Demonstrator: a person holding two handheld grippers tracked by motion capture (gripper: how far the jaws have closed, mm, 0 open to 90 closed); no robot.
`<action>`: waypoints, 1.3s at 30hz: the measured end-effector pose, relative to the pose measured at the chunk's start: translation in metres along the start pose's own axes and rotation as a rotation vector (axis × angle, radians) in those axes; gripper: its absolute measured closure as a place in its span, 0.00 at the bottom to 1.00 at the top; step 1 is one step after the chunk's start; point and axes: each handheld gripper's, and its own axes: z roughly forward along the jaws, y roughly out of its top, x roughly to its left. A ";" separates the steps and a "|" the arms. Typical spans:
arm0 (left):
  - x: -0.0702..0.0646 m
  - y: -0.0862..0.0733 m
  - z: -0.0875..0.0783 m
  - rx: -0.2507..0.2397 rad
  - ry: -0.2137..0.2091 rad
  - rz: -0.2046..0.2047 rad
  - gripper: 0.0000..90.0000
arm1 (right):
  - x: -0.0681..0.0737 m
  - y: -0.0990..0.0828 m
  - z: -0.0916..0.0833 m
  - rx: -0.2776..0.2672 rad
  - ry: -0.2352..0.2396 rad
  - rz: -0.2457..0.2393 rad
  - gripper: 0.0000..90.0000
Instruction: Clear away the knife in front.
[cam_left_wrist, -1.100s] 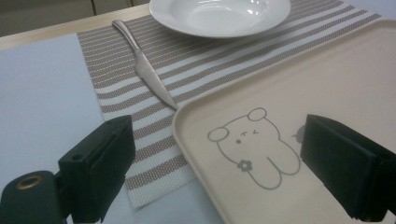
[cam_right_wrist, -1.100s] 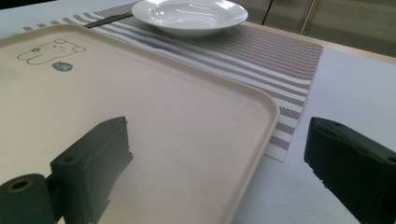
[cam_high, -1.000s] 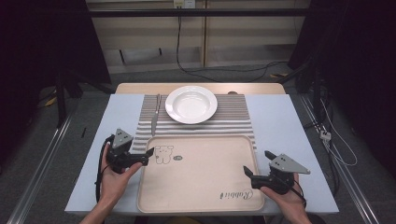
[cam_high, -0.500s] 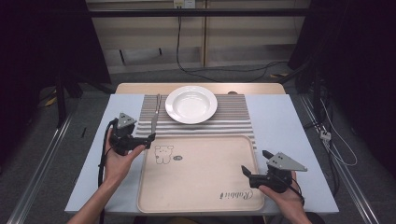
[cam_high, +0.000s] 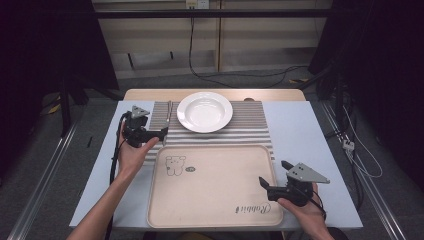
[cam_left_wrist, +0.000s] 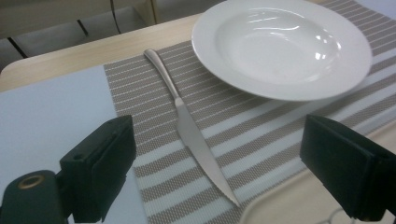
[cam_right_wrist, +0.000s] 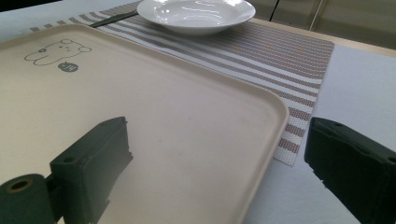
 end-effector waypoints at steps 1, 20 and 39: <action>0.001 0.002 0.003 0.006 0.002 -0.003 0.12 | 0.000 0.000 0.000 0.000 0.000 -0.001 0.07; 0.022 0.029 0.065 0.074 0.011 -0.024 0.14 | -0.005 -0.001 0.010 0.042 0.041 0.034 0.07; 0.048 0.040 0.114 0.190 0.044 -0.185 0.35 | -0.001 -0.001 0.008 0.049 0.028 -0.017 0.08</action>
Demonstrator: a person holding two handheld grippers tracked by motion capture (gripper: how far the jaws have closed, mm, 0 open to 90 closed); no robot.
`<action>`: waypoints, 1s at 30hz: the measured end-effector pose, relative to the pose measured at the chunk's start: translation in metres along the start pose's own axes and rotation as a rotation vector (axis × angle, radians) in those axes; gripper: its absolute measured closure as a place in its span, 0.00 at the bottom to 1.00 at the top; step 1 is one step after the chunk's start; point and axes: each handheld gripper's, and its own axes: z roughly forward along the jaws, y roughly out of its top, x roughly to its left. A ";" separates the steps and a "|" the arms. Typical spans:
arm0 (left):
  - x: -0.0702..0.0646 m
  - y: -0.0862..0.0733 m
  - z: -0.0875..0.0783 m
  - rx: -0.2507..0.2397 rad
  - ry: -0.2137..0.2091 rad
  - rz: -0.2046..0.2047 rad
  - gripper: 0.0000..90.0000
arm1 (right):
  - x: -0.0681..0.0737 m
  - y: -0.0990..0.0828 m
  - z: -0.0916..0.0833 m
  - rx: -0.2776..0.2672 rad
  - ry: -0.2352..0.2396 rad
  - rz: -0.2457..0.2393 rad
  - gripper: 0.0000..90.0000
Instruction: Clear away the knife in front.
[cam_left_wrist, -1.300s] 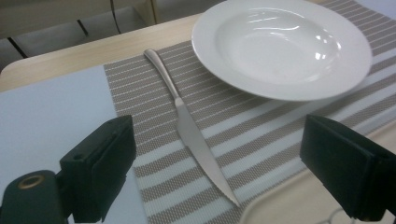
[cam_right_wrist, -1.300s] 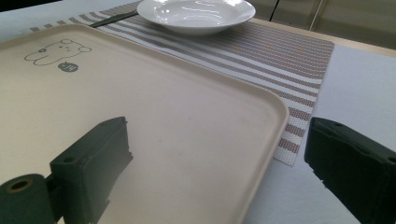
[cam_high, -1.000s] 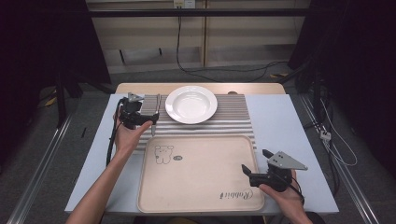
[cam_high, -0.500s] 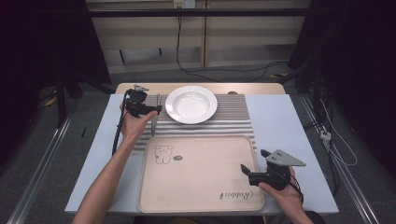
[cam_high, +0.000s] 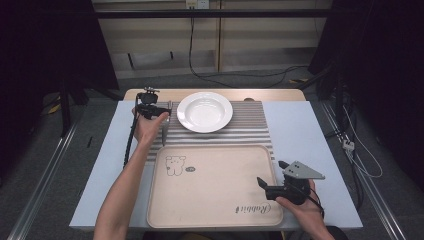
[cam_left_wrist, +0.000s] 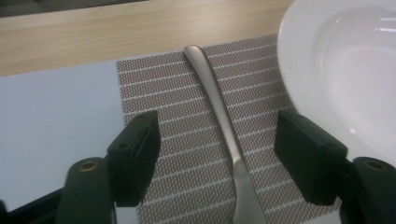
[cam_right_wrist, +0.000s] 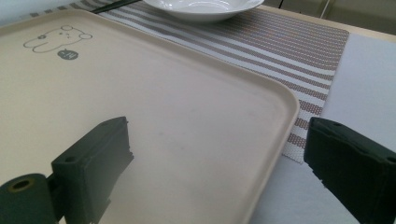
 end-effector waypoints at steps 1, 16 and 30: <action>0.000 0.001 0.003 0.017 -0.002 0.000 0.39 | 0.001 0.000 -0.001 0.001 0.005 0.002 0.08; -0.007 0.003 0.025 0.100 0.000 0.021 0.68 | 0.000 0.000 0.000 0.009 0.015 0.004 0.08; -0.013 0.009 0.031 0.172 0.016 0.046 0.85 | 0.000 -0.001 0.001 0.023 0.027 0.006 0.07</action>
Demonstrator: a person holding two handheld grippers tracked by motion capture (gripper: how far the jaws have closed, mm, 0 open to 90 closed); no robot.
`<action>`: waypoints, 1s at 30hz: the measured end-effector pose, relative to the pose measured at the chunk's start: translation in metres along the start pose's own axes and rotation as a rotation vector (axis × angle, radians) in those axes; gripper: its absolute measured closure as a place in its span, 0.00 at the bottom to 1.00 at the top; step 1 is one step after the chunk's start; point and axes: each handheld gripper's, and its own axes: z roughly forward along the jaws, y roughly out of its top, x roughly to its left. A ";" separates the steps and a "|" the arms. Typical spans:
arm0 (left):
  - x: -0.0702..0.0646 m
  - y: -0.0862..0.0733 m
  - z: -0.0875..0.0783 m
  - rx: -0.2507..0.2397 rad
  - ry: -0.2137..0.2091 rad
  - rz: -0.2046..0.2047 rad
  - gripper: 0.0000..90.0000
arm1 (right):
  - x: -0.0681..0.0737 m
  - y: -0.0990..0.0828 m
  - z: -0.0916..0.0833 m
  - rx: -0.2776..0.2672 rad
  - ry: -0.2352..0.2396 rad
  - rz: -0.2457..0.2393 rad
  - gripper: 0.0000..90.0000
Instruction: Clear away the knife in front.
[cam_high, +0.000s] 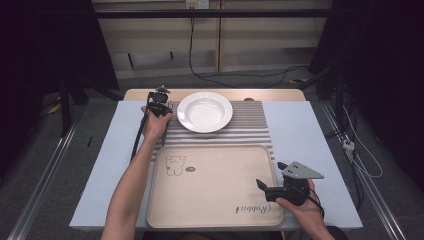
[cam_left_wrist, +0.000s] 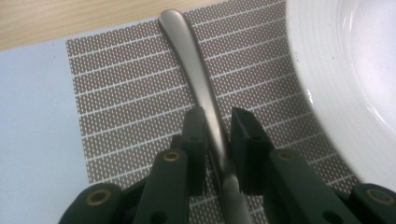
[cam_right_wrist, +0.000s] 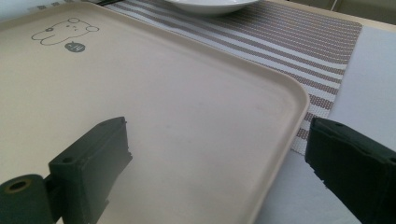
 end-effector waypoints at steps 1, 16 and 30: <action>0.002 0.000 -0.001 0.006 -0.014 -0.006 0.86 | 0.000 0.000 0.000 0.000 0.000 -0.001 0.07; 0.010 0.000 -0.005 0.059 -0.047 0.007 0.88 | -0.001 0.000 0.002 0.009 -0.002 0.001 0.07; 0.005 0.003 -0.004 0.082 -0.022 0.037 0.86 | -0.001 0.000 0.002 0.012 0.008 -0.001 0.07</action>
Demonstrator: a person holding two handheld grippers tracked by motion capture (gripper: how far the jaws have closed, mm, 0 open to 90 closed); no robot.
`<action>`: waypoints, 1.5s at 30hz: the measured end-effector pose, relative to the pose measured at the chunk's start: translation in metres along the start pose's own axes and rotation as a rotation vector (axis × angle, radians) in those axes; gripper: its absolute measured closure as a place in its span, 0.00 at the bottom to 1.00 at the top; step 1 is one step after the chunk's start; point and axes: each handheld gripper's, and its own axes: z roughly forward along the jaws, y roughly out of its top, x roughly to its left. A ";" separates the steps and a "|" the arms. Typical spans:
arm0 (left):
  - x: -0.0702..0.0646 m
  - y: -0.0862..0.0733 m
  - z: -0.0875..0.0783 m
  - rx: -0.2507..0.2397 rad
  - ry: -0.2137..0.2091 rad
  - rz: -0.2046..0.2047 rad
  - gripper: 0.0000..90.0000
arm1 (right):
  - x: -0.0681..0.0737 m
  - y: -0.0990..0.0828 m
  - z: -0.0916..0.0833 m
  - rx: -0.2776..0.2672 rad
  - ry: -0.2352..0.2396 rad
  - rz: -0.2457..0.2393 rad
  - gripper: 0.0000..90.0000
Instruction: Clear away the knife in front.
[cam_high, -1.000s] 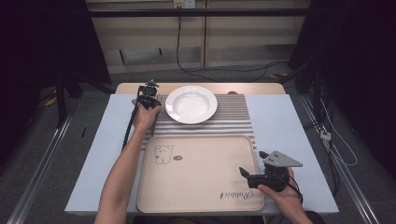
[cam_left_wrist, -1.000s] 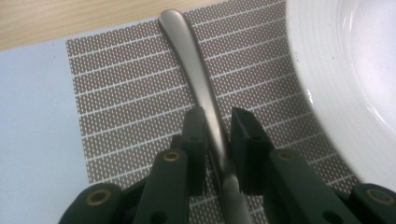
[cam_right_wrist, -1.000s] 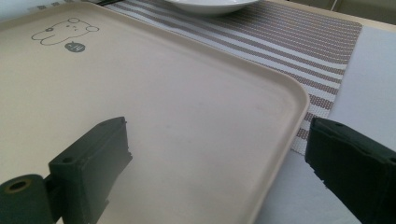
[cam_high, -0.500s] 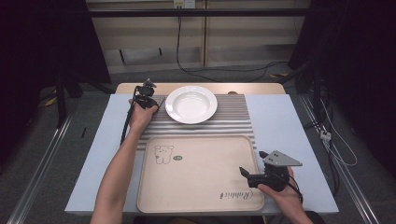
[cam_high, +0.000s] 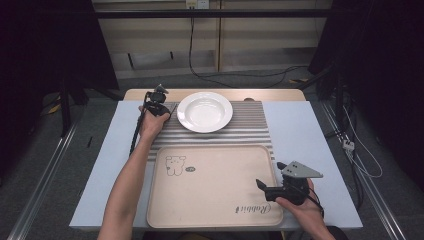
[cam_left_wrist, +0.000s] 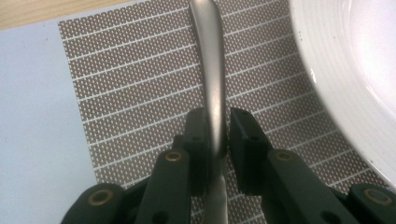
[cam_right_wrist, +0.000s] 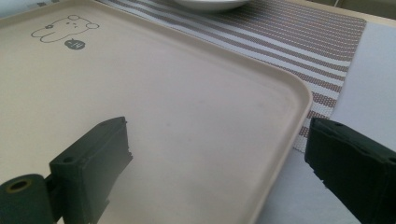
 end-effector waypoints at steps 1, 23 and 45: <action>-0.001 0.001 0.001 -0.002 0.005 -0.008 0.88 | 0.000 0.000 0.000 0.001 0.001 0.001 0.07; -0.001 -0.002 -0.005 0.023 0.020 0.035 0.89 | 0.000 0.000 -0.001 0.005 -0.004 0.001 0.07; -0.002 -0.003 -0.004 0.021 0.023 0.041 0.86 | 0.000 0.000 0.000 0.005 -0.001 -0.001 0.07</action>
